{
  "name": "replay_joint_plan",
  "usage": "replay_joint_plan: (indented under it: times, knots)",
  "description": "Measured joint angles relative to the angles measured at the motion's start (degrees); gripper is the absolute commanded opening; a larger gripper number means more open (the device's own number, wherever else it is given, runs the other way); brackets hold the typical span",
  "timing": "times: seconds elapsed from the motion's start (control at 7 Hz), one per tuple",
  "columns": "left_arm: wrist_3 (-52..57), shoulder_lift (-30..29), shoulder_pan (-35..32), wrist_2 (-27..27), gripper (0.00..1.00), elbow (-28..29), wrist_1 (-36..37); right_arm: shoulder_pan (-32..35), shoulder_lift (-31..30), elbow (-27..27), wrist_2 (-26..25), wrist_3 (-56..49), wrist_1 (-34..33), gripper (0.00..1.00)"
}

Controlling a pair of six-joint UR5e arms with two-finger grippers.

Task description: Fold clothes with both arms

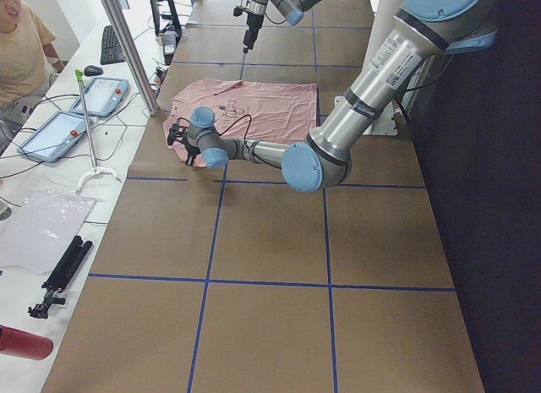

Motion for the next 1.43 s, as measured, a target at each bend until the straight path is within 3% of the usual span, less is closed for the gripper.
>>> replay_joint_plan:
  times: [0.43, 0.86, 1.0, 1.14, 1.43]
  knots:
    - [-7.0, -4.6, 2.8, 1.0, 0.0, -1.9, 3.4, -0.1, 0.0, -0.1, 0.0, 0.0, 0.0, 1.0]
    - [-9.6, -8.7, 5.9, 8.6, 0.01, 2.4, 3.0, -0.5, -0.3, -0.5, -0.2, 0.0, 0.0, 1.0]
    - [-9.7, -9.5, 6.1, 9.4, 0.49, 3.5, 2.6, -0.6, -0.3, -0.6, -0.3, 0.0, 0.0, 1.0]
    - [-9.8, -9.7, 6.2, 9.7, 0.77, 3.8, 2.2, -0.8, -0.2, -0.6, -0.4, 0.0, 0.0, 1.0]
    - [-9.9, -6.8, 6.3, 9.6, 0.79, -0.4, 0.0, -2.0, -0.1, 0.3, -1.9, 1.7, 0.0, 1.0]
